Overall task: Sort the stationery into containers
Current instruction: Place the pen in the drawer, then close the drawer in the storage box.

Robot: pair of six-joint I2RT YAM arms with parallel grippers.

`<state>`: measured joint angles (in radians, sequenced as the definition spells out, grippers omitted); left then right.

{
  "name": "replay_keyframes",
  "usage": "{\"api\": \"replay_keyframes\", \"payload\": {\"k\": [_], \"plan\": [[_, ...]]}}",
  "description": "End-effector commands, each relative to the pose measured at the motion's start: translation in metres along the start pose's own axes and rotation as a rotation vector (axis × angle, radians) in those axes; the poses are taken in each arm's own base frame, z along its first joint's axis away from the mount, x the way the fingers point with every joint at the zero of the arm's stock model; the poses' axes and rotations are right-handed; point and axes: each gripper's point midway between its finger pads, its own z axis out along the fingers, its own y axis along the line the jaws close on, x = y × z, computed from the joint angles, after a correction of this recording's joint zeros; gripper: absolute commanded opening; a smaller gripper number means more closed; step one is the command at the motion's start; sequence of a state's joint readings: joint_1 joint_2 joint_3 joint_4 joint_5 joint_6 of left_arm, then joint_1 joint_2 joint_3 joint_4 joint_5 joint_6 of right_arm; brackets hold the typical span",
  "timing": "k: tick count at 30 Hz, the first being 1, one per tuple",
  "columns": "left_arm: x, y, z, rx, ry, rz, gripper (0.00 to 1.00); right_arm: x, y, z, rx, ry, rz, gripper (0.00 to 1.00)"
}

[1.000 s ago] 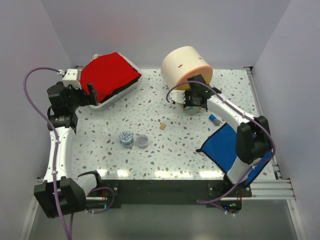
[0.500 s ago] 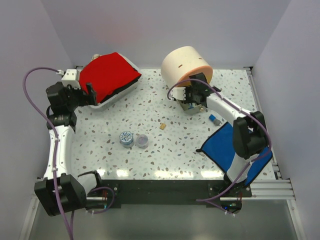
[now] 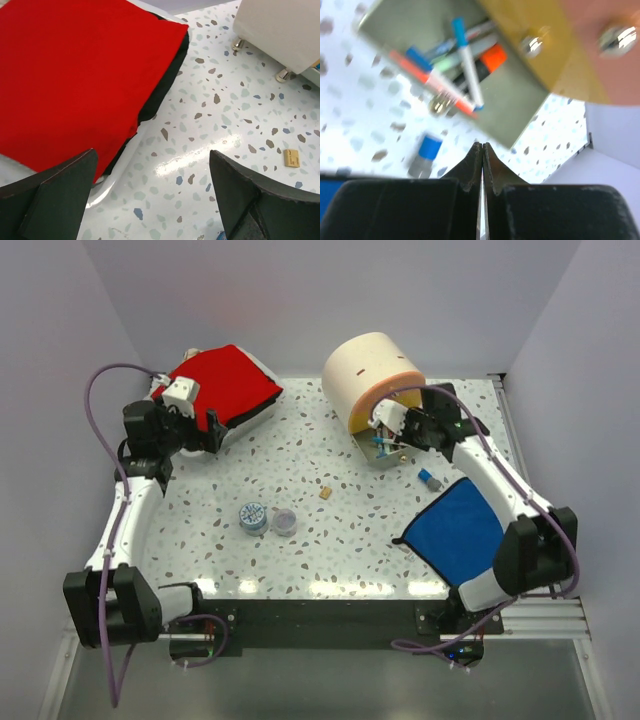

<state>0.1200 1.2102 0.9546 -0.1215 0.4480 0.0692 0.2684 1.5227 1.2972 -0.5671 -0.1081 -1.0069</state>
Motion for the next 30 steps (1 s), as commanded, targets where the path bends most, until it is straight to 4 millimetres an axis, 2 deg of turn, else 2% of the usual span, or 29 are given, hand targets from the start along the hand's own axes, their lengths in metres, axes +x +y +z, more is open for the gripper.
{"api": "replay_keyframes", "payload": {"k": [1,2,5,7,8,9,11,20,30], "plan": [[-0.031,-0.008,0.014,0.055,-0.07,0.058,0.98,0.016,0.038,0.007,-0.064,-0.068,-0.203,0.0],[-0.031,-0.006,0.016,0.054,-0.066,0.055,0.98,0.023,0.048,0.014,-0.076,-0.077,-0.224,0.0],[-0.027,-0.001,0.025,0.048,-0.036,0.052,0.98,0.01,0.038,0.028,-0.04,-0.141,-0.276,0.0],[-0.028,0.001,0.028,0.042,-0.031,0.06,0.98,0.013,0.038,0.045,-0.071,-0.122,-0.234,0.0],[-0.025,0.002,0.031,0.04,-0.022,0.056,0.98,0.006,0.024,0.048,-0.046,-0.127,-0.229,0.0],[-0.025,0.003,0.031,0.036,-0.021,0.057,0.98,0.011,0.025,0.059,-0.06,-0.105,-0.208,0.0],[-0.02,0.004,0.034,0.036,-0.008,0.051,0.98,0.006,0.012,0.065,-0.035,-0.109,-0.205,0.0],[-0.01,0.01,0.04,0.016,0.021,0.054,0.98,-0.002,-0.008,0.094,-0.019,-0.123,-0.22,0.0],[-0.013,0.014,0.048,0.021,0.029,0.06,0.98,-0.017,-0.039,0.117,0.083,-0.161,-0.164,0.0]]}}
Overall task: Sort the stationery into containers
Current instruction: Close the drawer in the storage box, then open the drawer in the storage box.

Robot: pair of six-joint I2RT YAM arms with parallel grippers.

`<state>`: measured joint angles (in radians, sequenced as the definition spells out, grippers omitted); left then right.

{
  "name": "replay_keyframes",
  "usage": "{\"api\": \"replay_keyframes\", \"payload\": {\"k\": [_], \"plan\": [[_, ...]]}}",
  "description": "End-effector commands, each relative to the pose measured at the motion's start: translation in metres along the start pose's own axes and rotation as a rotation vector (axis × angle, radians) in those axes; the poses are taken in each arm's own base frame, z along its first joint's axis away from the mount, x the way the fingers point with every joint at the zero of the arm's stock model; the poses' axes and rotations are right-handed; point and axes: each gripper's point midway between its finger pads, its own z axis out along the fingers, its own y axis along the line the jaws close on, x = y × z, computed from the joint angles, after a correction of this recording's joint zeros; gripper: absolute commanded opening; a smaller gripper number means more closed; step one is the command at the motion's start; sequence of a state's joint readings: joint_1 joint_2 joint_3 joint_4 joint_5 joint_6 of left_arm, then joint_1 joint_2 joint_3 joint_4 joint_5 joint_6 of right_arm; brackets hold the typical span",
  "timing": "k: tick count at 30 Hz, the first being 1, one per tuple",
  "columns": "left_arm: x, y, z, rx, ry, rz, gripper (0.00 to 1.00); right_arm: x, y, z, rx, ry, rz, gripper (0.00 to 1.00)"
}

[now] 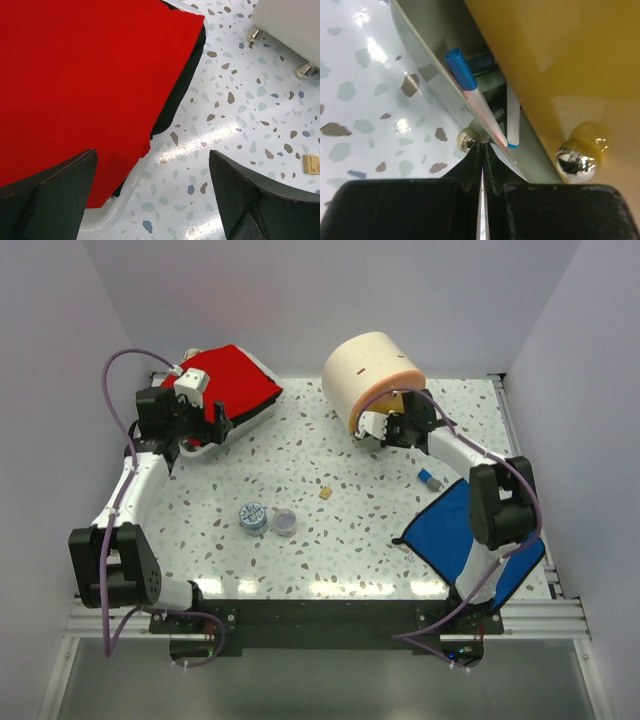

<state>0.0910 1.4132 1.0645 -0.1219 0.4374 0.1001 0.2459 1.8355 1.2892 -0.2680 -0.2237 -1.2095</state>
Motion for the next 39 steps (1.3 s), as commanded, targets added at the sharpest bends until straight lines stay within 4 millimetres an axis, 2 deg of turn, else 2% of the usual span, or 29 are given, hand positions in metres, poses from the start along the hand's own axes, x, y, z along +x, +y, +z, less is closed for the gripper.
{"api": "replay_keyframes", "payload": {"k": [1,2,5,11,12,14,16,19,22,23,24,25,26,27,28,30,31,32,33,34,36,37,39], "plan": [[-0.027,0.004,0.002,-0.008,-0.055,0.059,0.98,-0.019,-0.05,0.003,0.17,-0.072,0.023,0.0],[-0.028,0.004,0.002,-0.008,-0.055,0.059,0.98,-0.022,-0.057,0.003,0.197,-0.083,0.044,0.0],[-0.027,0.002,0.004,-0.001,-0.051,0.061,0.98,-0.023,-0.058,0.005,0.207,-0.085,0.067,0.0],[-0.025,0.0,0.002,0.002,-0.051,0.06,0.98,-0.024,-0.049,-0.004,0.221,-0.104,0.095,0.0],[-0.025,0.001,0.001,-0.001,-0.052,0.06,0.98,-0.022,-0.043,-0.003,0.213,-0.101,0.106,0.0],[-0.024,0.0,0.001,0.002,-0.051,0.058,0.98,-0.025,-0.046,-0.006,0.253,-0.112,0.128,0.0],[-0.024,-0.003,0.001,0.011,-0.052,0.056,0.98,-0.026,-0.039,-0.003,0.243,-0.108,0.146,0.0],[-0.029,-0.003,-0.002,0.01,-0.061,0.061,0.98,-0.025,-0.03,-0.013,0.212,-0.084,0.183,0.0],[-0.033,-0.004,-0.004,0.009,-0.075,0.061,0.98,-0.021,-0.022,-0.041,0.194,-0.045,0.251,0.0],[-0.031,-0.006,-0.004,0.017,-0.073,0.051,0.98,-0.017,-0.009,-0.048,0.148,-0.019,0.306,0.16],[-0.033,-0.008,-0.004,0.025,-0.084,0.048,0.98,-0.019,-0.015,-0.067,0.175,-0.029,0.346,0.27],[-0.034,-0.01,-0.005,0.029,-0.092,0.042,0.99,-0.018,-0.013,-0.076,0.173,-0.029,0.394,0.35],[-0.03,-0.013,-0.005,0.041,-0.09,0.028,0.99,-0.018,-0.006,-0.085,0.159,-0.029,0.494,0.48],[-0.031,-0.015,-0.005,0.051,-0.097,0.023,0.99,-0.017,-0.01,-0.101,0.182,-0.046,0.551,0.52],[-0.03,-0.016,-0.005,0.056,-0.099,0.017,0.99,-0.021,-0.007,-0.106,0.179,-0.066,0.655,0.56],[-0.026,-0.02,-0.004,0.07,-0.098,-0.002,0.99,-0.018,-0.017,-0.116,0.206,-0.097,0.774,0.6],[-0.025,-0.022,-0.003,0.077,-0.097,-0.006,0.99,-0.027,-0.017,-0.115,0.17,-0.149,0.865,0.6],[-0.022,-0.023,-0.002,0.081,-0.09,-0.015,0.99,-0.027,-0.018,-0.113,0.155,-0.164,0.913,0.6],[-0.02,-0.025,-0.001,0.086,-0.083,-0.018,0.99,-0.029,-0.026,-0.113,0.151,-0.187,0.949,0.6],[-0.017,-0.026,0.002,0.09,-0.073,-0.022,0.99,-0.032,-0.024,-0.104,0.11,-0.202,1.004,0.6],[-0.018,-0.029,0.004,0.101,-0.064,-0.025,0.99,-0.035,-0.027,-0.097,0.088,-0.233,1.032,0.62],[-0.017,-0.03,0.006,0.106,-0.057,-0.024,0.99,-0.037,-0.034,-0.091,0.103,-0.267,1.04,0.69],[-0.021,-0.029,0.007,0.102,-0.058,-0.014,0.99,-0.04,-0.04,-0.085,0.11,-0.293,1.054,0.72]]}}
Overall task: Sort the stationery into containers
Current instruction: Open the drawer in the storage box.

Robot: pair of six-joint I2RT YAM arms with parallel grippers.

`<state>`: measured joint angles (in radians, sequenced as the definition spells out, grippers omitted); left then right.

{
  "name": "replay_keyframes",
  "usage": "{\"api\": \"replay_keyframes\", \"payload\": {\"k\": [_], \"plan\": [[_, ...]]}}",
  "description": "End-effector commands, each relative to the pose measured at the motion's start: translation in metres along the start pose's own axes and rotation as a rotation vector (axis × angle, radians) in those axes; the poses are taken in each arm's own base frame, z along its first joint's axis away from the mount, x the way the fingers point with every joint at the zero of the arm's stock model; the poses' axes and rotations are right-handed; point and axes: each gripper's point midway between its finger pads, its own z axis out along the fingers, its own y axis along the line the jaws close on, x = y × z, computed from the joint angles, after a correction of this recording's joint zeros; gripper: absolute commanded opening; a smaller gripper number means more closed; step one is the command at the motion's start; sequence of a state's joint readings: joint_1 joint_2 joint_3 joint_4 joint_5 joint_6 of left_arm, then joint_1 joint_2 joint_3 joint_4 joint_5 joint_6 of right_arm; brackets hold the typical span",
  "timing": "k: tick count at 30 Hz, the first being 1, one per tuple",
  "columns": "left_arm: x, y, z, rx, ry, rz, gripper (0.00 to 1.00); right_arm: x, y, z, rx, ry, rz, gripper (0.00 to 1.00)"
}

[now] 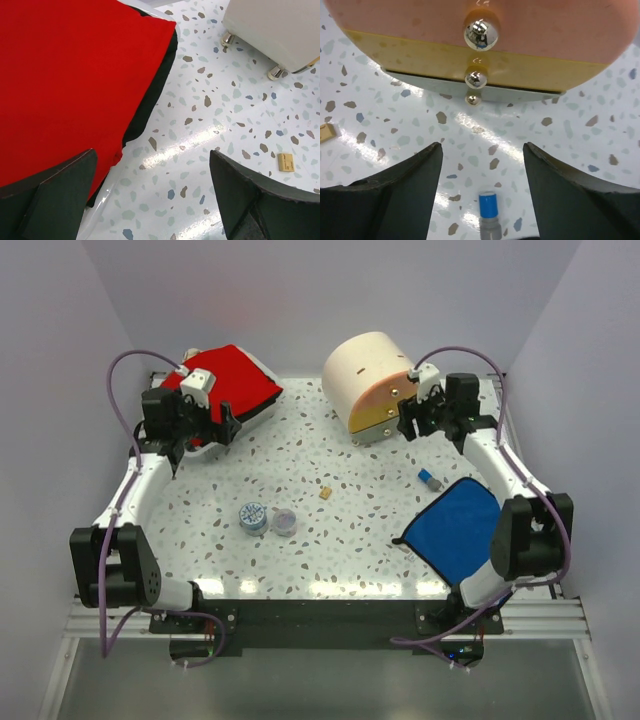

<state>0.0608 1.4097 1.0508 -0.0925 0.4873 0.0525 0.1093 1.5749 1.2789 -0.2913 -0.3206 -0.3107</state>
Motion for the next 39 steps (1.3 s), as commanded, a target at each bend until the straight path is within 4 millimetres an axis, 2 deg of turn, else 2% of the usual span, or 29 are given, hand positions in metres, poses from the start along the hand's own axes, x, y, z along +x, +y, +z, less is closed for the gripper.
{"api": "replay_keyframes", "payload": {"k": [1,2,4,5,10,14,27,39], "plan": [[-0.016,-0.007,0.006,0.031,-0.032,0.015,0.99,-0.017,0.016,0.02,-0.091,-0.066,0.168,0.72],[-0.017,-0.007,0.007,0.03,-0.032,0.019,0.99,-0.014,0.017,0.028,-0.105,-0.054,0.179,0.72],[-0.014,-0.006,0.01,0.028,-0.022,0.023,0.99,-0.025,0.012,0.034,-0.102,-0.083,0.177,0.71],[-0.013,-0.006,0.01,0.025,-0.019,0.026,0.99,-0.025,0.011,0.039,-0.1,-0.084,0.177,0.7],[-0.008,-0.006,0.013,0.023,-0.005,0.026,0.99,-0.038,-0.003,0.048,-0.06,-0.125,0.161,0.65],[-0.005,-0.005,0.014,0.019,0.004,0.03,0.99,-0.043,-0.005,0.052,-0.064,-0.143,0.155,0.61],[-0.005,-0.005,0.011,0.011,0.002,0.04,0.99,-0.038,-0.018,0.066,-0.009,-0.11,0.155,0.56],[-0.001,-0.006,0.011,0.015,0.002,0.027,0.99,-0.034,-0.009,0.071,0.015,-0.092,0.15,0.52]]}}
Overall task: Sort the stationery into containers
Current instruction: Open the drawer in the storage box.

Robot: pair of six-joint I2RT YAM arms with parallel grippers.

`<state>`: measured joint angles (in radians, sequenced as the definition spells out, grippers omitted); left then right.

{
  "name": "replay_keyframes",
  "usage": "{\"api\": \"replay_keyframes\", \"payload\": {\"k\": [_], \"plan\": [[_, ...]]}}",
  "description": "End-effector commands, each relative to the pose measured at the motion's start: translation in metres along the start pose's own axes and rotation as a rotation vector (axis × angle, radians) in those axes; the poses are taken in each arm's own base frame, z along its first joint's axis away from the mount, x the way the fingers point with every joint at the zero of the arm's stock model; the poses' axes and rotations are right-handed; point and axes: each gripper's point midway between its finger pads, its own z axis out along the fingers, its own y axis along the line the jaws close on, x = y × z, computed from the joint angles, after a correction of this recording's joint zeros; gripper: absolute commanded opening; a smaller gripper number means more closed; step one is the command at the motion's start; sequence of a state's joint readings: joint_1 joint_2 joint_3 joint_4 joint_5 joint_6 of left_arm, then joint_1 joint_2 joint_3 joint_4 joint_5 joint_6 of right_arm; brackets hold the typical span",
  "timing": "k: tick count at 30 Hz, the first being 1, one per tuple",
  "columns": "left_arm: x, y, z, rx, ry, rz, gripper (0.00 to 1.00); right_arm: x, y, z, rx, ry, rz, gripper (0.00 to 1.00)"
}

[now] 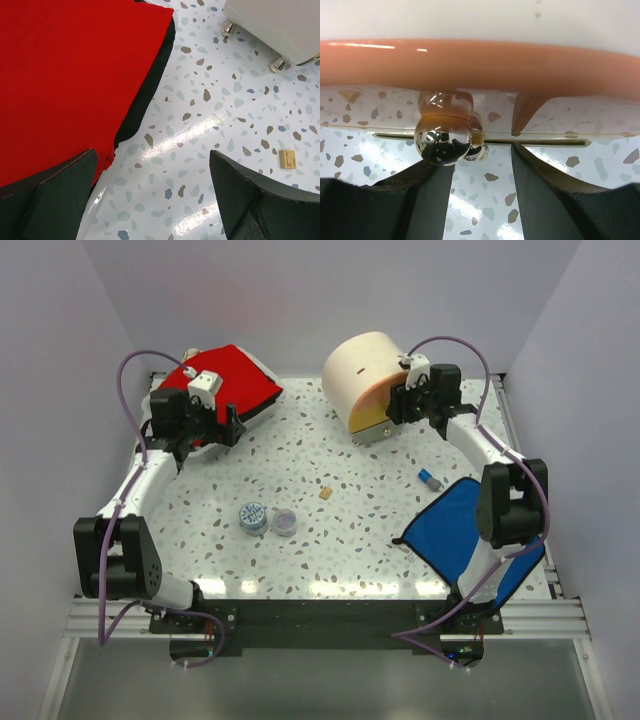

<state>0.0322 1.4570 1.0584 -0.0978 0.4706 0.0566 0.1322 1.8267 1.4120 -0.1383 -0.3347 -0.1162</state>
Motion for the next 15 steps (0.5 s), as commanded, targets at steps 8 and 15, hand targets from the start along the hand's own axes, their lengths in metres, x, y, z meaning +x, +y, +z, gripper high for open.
{"api": "replay_keyframes", "payload": {"k": [8,15], "plan": [[-0.012,-0.002,-0.005,-0.007,-0.041,0.033,0.99,-0.025,-0.004,0.003,0.088,-0.045,-0.031,0.49],[-0.012,-0.002,-0.005,-0.003,-0.043,0.029,0.99,-0.015,-0.006,0.003,0.131,-0.012,-0.034,0.42]]}}
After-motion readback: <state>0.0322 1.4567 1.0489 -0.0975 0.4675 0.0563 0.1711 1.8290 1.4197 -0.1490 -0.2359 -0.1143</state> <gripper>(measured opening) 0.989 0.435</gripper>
